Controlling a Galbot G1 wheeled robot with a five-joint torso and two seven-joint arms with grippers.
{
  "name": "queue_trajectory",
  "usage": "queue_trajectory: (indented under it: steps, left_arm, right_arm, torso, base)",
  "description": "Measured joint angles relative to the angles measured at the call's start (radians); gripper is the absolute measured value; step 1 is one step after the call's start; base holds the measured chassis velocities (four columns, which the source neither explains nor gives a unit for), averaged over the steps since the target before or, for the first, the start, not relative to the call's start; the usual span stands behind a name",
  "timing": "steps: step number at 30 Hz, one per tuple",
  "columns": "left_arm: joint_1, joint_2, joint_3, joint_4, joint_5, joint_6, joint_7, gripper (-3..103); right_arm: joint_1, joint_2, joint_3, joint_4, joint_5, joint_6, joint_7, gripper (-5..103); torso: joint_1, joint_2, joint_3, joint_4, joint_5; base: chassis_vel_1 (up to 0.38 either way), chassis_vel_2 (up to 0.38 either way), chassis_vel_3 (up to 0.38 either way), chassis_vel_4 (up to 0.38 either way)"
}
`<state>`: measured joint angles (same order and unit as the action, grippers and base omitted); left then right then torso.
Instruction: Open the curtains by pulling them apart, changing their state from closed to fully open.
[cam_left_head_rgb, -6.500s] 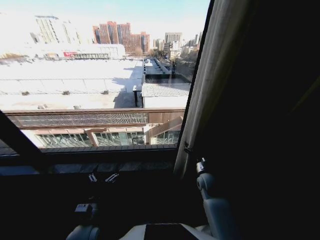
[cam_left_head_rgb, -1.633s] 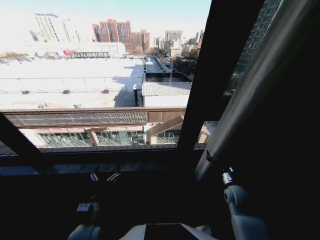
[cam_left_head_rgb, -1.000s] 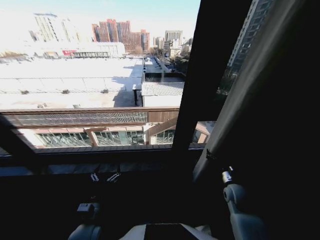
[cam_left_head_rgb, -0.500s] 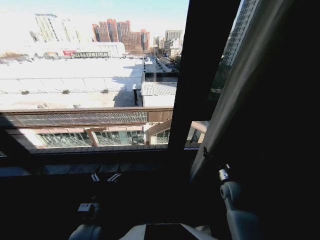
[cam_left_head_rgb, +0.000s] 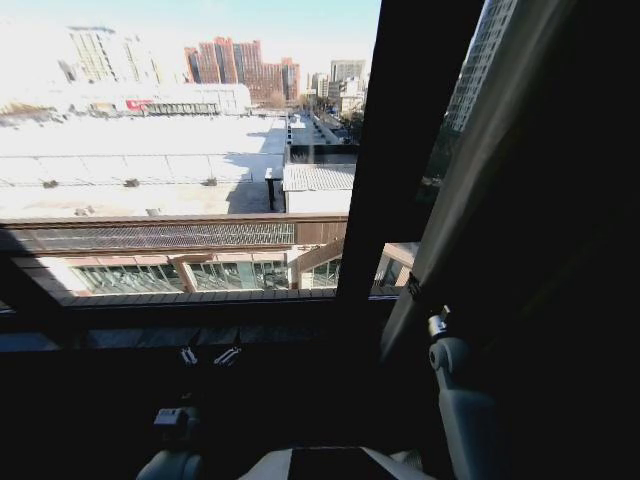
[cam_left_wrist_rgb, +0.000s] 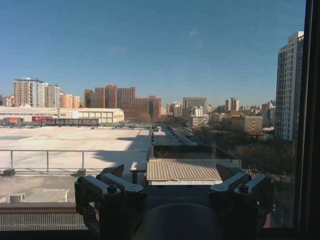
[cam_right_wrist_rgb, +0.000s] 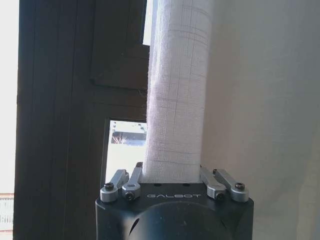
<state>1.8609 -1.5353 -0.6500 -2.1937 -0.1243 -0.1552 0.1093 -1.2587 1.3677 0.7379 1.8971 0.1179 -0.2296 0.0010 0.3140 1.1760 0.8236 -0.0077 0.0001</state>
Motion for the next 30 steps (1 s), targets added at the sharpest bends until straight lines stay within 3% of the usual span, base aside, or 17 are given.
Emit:
queue_trajectory:
  steps: [7,9,11,12,18,30]
  left_arm:
    - [-0.001,-0.001,-0.001,0.007,0.000,0.000,0.000,100]
    - [-0.003,0.000,-0.004,0.008,-0.002,0.000,0.000,100]
    - [-0.005,0.001,-0.006,0.008,-0.003,0.000,0.000,100]
    - [-0.012,0.004,-0.020,0.010,-0.008,0.000,-0.004,100]
    - [-0.035,0.031,-0.088,0.014,-0.071,0.016,-0.018,100]
    - [-0.041,0.030,-0.078,-0.012,-0.075,0.038,-0.026,100]
  right_arm:
    - [-0.004,-0.004,0.000,0.001,0.001,0.000,-0.003,20]
    - [-0.006,-0.005,-0.002,0.005,0.001,0.000,-0.004,9]
    - [-0.007,-0.006,-0.004,0.006,0.002,0.000,-0.005,9]
    - [-0.011,-0.010,-0.008,0.010,0.002,0.000,-0.007,2]
    - [-0.020,-0.021,-0.005,0.020,0.009,0.000,-0.023,0]
    - [-0.028,-0.031,0.023,0.038,0.039,-0.030,-0.057,0]
  torso:
    - [0.000,0.000,0.000,0.0000,0.0002]
    - [0.000,0.000,0.000,0.0000,0.0001]
    - [0.000,0.000,0.000,0.0000,0.0000]
    - [0.000,0.000,0.000,0.0000,0.0001]
    - [0.000,0.000,0.000,0.0000,0.0000]
    - [0.000,0.000,0.000,0.0001,0.0001]
  base:
    - [0.000,0.000,0.000,0.000]
    - [0.000,0.000,0.000,0.000]
    - [0.000,0.000,0.000,0.000]
    - [0.000,0.000,0.000,0.000]
    - [0.000,0.000,0.000,0.000]
    - [0.000,0.000,0.000,0.000]
